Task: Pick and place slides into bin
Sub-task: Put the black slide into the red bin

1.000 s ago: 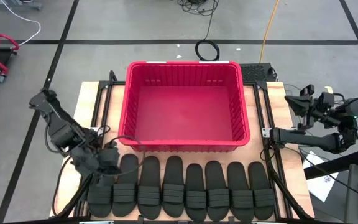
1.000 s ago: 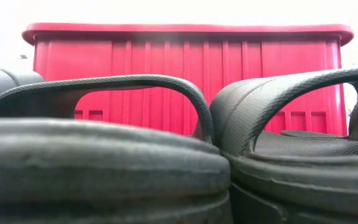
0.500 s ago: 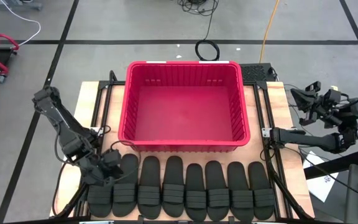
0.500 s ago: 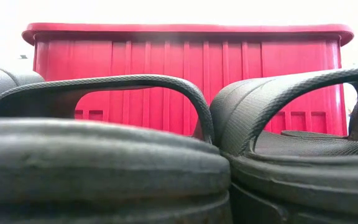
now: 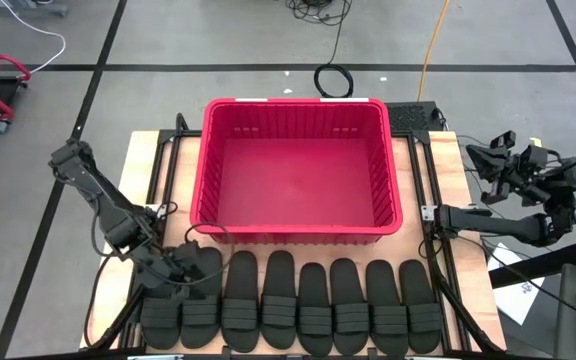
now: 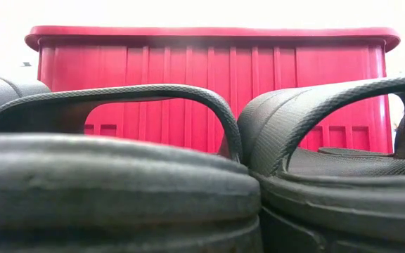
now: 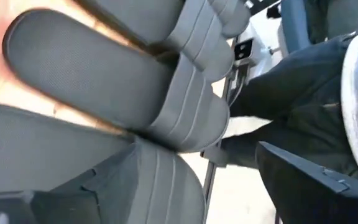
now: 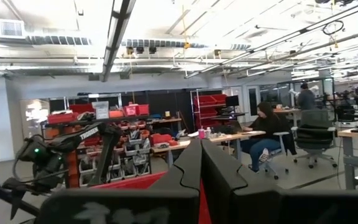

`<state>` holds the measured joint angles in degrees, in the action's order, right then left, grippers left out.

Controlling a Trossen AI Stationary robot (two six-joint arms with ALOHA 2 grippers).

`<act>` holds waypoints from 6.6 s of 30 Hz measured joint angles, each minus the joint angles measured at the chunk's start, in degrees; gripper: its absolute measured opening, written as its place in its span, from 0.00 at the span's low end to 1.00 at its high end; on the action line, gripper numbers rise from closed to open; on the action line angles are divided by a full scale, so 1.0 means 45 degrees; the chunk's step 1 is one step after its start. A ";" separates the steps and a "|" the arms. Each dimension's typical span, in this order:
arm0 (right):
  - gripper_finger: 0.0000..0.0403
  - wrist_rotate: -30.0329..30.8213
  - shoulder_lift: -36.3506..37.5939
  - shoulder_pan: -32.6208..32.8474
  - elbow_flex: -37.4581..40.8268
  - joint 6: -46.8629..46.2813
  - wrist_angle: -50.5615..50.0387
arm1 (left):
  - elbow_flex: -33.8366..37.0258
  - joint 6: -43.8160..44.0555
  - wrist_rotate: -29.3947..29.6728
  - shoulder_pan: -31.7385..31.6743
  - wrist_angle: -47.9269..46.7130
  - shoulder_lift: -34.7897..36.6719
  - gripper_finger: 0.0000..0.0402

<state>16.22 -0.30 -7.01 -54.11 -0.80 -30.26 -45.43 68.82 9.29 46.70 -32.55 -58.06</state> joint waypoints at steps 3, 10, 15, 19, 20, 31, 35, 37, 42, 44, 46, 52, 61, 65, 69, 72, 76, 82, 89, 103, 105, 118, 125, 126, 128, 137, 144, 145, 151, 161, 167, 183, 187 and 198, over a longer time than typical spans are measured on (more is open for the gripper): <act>0.00 0.0002 0.0000 0.0000 0.0000 0.0000 -0.0001 | 0.0000 0.0350 -0.0443 -0.0001 -0.0670 0.0043 0.80; 0.00 0.0002 0.0000 -0.0001 0.0000 0.0000 0.0004 | 0.0000 0.1674 -0.3243 0.0390 -0.2029 0.0332 0.81; 0.00 -0.0001 0.0000 -0.0002 0.0000 -0.0071 0.0001 | 0.0000 0.2122 -0.4133 0.1200 -0.2062 0.0852 0.81; 0.00 -0.0003 0.0000 0.0000 0.0000 -0.0224 -0.0053 | 0.0000 0.1914 -0.4302 0.2042 -0.2600 0.0920 0.81; 0.00 -0.0003 0.0000 0.0000 0.0000 -0.0228 -0.0144 | 0.0000 0.1786 -0.4129 0.2231 -0.2773 0.0890 0.81; 0.00 -0.0003 0.0000 0.0000 0.0000 -0.0337 -0.0565 | 0.1036 0.1544 -0.4022 0.2725 -0.2867 0.0855 0.81; 0.00 -0.0003 0.0000 0.0000 0.0000 -0.0340 -0.0570 | 0.2012 0.1851 -0.4400 0.2735 -0.1418 0.0845 0.81; 0.00 -0.0003 0.0000 0.0000 0.0000 -0.0340 -0.0570 | 0.2494 0.1880 -0.4403 0.2734 -0.0445 0.0845 0.81; 0.00 -0.0003 0.0000 0.0000 0.0000 -0.0530 -0.0565 | 0.3656 0.2453 -0.4644 0.2727 0.1489 0.0845 0.81; 0.00 -0.0003 0.0000 -0.0002 0.0000 -0.0744 -0.0570 | 0.4091 0.2712 -0.5030 0.2730 0.2229 0.0845 0.81; 0.00 -0.0003 0.0000 0.0000 0.0000 -0.0777 -0.0567 | 0.4521 0.2887 -0.5418 0.2725 0.2889 0.0850 0.81; 0.00 -0.0004 0.0000 0.0000 0.0000 -0.0777 -0.0570 | 0.5222 0.3163 -0.6285 0.2725 0.3895 0.0845 0.74; 0.00 -0.0008 0.0000 -0.0005 0.0000 -0.1035 -0.0711 | 0.5260 0.2572 -0.6436 0.2725 0.4679 0.0844 0.16; 0.00 -0.0010 0.0000 0.0000 0.0000 -0.1015 -0.0769 | 0.5211 0.2483 -0.6715 0.2735 0.5551 0.0841 0.04; 0.00 -0.0008 0.0000 -0.0004 0.0000 -0.1015 -0.0769 | 0.4353 0.2310 -0.6706 0.2730 0.4519 0.0821 0.02; 0.00 -0.0012 0.0000 -0.0004 0.0005 -0.1010 -0.0774 | 0.3539 0.1997 -0.6688 0.2721 0.3230 0.0846 0.01; 0.00 -0.0011 0.0000 -0.0001 0.0010 -0.1010 -0.0774 | 0.2569 0.1612 -0.6296 0.2734 0.1506 0.0850 0.01; 0.00 -0.0012 0.0000 -0.0004 0.0010 -0.1010 -0.0774 | 0.1187 0.1497 -0.5551 0.2725 -0.0862 0.0860 0.01; 0.00 -0.0013 0.0000 -0.0004 0.0010 -0.1214 -0.0774 | -0.0455 0.1124 -0.4502 0.2726 -0.3377 0.0860 0.00; 0.00 -0.0017 0.0000 -0.0003 0.0010 -0.1243 -0.0777 | -0.6727 -0.4009 0.3737 0.2725 -0.7273 0.0850 0.00; 0.00 -0.0017 -0.0002 -0.0001 0.0010 -0.1243 -0.0774 | -0.7607 -0.5032 0.4837 0.2677 -0.7318 0.0850 0.00; 0.00 0.0007 -0.0005 -0.0001 0.0010 -0.1247 -0.0778 | -1.1820 -1.5880 0.6870 -0.1594 -0.5885 0.0950 0.00; 0.00 0.0027 -0.0005 -0.0005 0.0029 -0.0947 -0.0773 | -1.3785 -2.0088 0.4862 -0.4659 -0.3865 0.0746 0.00; 0.00 0.0027 -0.0005 0.0000 0.0043 -0.0938 -0.0769 | -1.4086 -2.0518 0.4641 -0.5019 -0.3645 0.0638 0.00; 0.00 0.0027 -0.0005 0.0000 0.0091 -0.0901 -0.0769 | -1.4730 -2.1116 0.4160 -0.5712 -0.3625 0.0300 0.00; 0.00 0.0040 -0.0005 -0.0004 0.0277 -0.0013 -0.0769 | -1.6953 -2.1289 -0.1225 -1.0039 -0.3798 -0.3321 0.00; 0.00 0.0021 -0.0005 -0.0004 0.0282 0.0000 -0.0770 | -1.7032 -2.0087 -0.7973 -1.3571 -0.3642 -0.5724 0.00; 0.00 0.0017 -0.0005 0.0000 0.0282 0.0000 -0.0791 | -1.7051 -1.9675 -0.9116 -1.4095 -0.3714 -0.5994 0.00; 0.00 0.0002 -0.0005 -0.0003 0.0284 -0.0085 -0.1477 | -1.7034 -1.8852 -1.3284 -1.6912 -0.6208 -0.7212 0.00; 0.00 0.0022 -0.0005 -0.0004 0.0287 -0.0056 -0.2304 | -1.7036 -2.3340 -1.2633 -1.7778 -1.2948 -0.8409 0.00; 0.00 0.0119 -0.0005 0.0000 0.0287 -0.0006 -0.2294 | -1.6611 -2.5372 -1.1582 -1.8235 -1.2759 -0.8696 0.00; 0.00 0.0449 -0.0005 -0.0005 0.0287 -0.0189 -0.2294 | -1.3125 -2.6385 -1.0689 -1.8957 -1.2767 -0.8997 0.00; 0.00 0.0461 -0.0005 -0.0005 0.0287 -0.0083 -0.2294 | -1.1892 -2.6727 -1.0339 -1.8883 -1.2691 -0.9209 0.00; 0.00 0.0478 -0.0005 -0.0005 0.0287 -0.0053 -0.2294 | -0.9628 -2.8039 -0.9698 -1.8546 -1.2765 -0.9063 0.00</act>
<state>18.37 -0.32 -7.03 -52.82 -1.04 -40.58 -88.75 -57.36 -34.35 -36.76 -89.99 -98.85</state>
